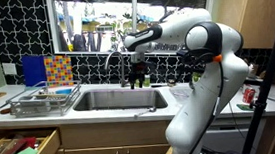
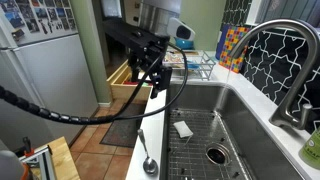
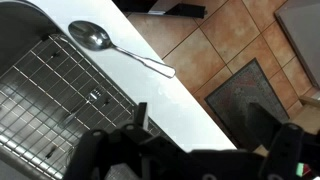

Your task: Put the blue bowl on the counter in front of the sink and spill the liquid in the orange bowl into the sink then set it down on the counter next to the blue bowl.

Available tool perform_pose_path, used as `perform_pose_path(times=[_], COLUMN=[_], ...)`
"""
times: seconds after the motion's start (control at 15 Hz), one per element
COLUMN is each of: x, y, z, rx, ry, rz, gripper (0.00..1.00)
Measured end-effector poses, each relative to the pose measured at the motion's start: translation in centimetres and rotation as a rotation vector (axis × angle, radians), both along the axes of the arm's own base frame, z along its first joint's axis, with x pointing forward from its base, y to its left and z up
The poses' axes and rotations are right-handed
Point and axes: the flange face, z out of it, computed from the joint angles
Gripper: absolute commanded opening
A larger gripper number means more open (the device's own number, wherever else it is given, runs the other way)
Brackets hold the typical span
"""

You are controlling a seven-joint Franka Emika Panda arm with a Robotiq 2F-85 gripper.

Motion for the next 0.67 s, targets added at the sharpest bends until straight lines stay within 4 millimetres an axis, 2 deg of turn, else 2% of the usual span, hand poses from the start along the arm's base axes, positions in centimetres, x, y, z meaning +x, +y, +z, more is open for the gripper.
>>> perform_pose_path(times=[0.13,0.27,0.4,0.67], x=[0.0,1.1,3.9,11.8], y=[0.0,1.0,4.1,12.2], z=[0.0,0.3,0.9,2.1], rx=[0.000,-0.026,-0.087,-0.187], ry=[0.000,-0.041,-0.139,-0.364], rz=[0.000,0.020,0.083,0.228], gripper=[1.00,1.00,1.00,1.00])
